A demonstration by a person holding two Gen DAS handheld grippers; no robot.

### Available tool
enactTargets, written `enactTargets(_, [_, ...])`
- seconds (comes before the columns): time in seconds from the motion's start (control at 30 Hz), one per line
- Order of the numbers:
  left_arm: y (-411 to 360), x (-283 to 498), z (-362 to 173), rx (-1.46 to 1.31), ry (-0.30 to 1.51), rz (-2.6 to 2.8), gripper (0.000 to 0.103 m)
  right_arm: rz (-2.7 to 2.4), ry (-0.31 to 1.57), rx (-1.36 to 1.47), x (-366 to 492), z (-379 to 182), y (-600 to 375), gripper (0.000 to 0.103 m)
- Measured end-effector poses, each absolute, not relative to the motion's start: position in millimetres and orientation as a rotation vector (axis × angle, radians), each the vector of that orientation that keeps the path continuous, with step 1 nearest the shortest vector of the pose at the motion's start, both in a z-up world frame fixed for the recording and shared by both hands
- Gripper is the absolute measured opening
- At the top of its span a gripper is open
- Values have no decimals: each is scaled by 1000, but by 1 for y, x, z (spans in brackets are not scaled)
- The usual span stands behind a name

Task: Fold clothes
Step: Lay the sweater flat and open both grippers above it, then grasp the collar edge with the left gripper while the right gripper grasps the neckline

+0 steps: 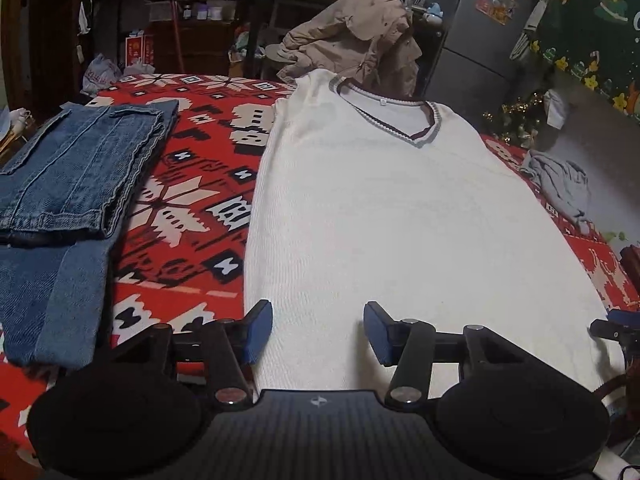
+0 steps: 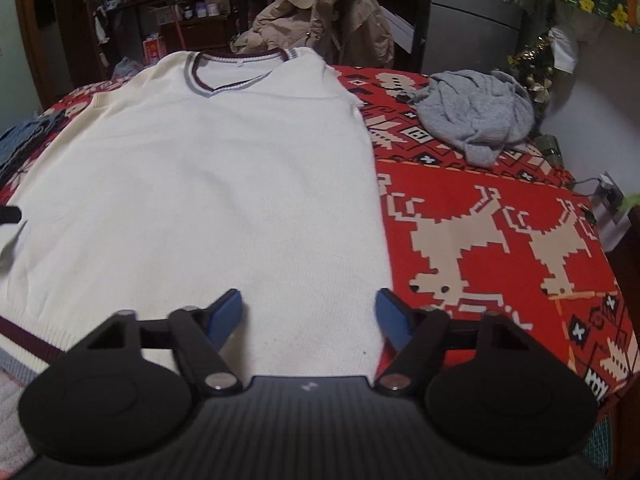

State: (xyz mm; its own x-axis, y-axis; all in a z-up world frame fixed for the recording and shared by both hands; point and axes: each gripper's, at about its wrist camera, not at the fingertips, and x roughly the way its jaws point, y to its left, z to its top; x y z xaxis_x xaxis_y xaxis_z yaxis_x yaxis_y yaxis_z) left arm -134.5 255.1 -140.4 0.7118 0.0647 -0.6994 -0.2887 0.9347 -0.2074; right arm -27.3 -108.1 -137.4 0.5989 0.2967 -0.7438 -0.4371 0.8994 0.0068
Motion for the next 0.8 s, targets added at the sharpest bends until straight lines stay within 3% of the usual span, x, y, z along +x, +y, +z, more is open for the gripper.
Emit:
enactTargets(0.07, [254,-136,-138,-321,756,209,41,425,833,-159,-27,-134,-111,53])
enactTargets(0.13, [253,-135,-133,-322,756,221,33,420,837,-156,-26,-130,-112,42])
enactTargets(0.2, [254,-132,-127,-331,750,225,26,407,821,-177,-25,-124,-108,42])
enactTargets(0.37, [263,-107,-106,-351,750,209,21,416,780,-230,-15,-103,-97,43])
enactTargets(0.4, [265,-98,-102,-319,755,208,21,431,779,-242,-11,-98,-94,44])
enactTargets(0.47, [269,-80,-93,-255,765,207,21,468,762,-262,-2,-88,-90,68])
enactTargets(0.5, [274,-71,-89,-235,762,203,21,476,758,-272,4,-83,-87,72])
enactTargets(0.6, [289,-42,-79,-206,772,204,23,469,708,-299,27,-68,-84,77])
enactTargets(0.67, [301,-23,-75,-204,775,202,23,467,692,-312,48,-60,-81,88])
enactTargets(0.8, [322,19,-70,-198,777,211,23,468,708,-309,102,-52,-74,90])
